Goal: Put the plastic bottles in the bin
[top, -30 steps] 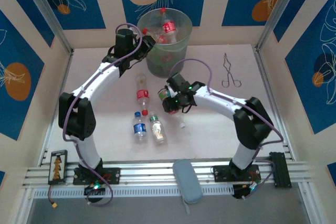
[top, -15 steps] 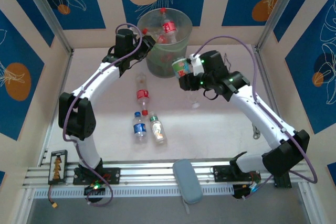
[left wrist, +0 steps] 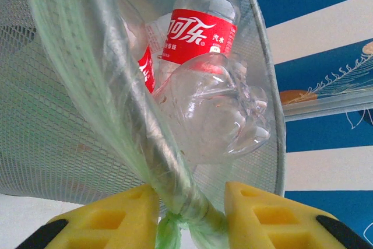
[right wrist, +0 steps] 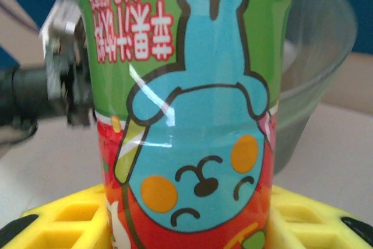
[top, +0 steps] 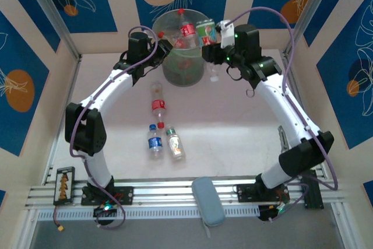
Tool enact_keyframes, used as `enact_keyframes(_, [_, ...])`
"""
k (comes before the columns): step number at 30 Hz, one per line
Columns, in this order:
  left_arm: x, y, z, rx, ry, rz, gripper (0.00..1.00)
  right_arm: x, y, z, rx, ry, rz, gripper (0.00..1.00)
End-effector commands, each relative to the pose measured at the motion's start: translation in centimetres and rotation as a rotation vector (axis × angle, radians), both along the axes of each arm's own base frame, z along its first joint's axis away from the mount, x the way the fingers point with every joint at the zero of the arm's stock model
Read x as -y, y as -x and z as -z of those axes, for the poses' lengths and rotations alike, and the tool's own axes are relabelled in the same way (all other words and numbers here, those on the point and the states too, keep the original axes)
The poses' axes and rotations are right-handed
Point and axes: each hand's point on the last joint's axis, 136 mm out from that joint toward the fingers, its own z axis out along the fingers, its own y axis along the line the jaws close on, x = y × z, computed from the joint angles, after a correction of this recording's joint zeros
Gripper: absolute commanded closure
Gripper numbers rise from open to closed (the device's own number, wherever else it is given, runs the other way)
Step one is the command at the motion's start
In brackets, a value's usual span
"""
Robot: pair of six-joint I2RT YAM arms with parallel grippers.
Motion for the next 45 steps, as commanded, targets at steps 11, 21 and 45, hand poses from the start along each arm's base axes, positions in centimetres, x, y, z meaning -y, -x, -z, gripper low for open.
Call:
enact_keyframes(11, [1.0,1.1,1.6,-0.050,-0.016,0.021,0.65,-1.5,-10.6,-7.4,0.412,-0.206,0.020,0.68])
enact_keyframes(21, [1.7,1.1,1.2,-0.046,-0.004,0.040,0.65,-3.0,-17.8,-2.6,0.392,-0.185,0.035,0.68])
enact_keyframes(45, [2.2,0.7,0.9,-0.042,0.000,0.048,0.65,-6.3,-19.0,9.9,0.113,0.130,0.040,0.41])
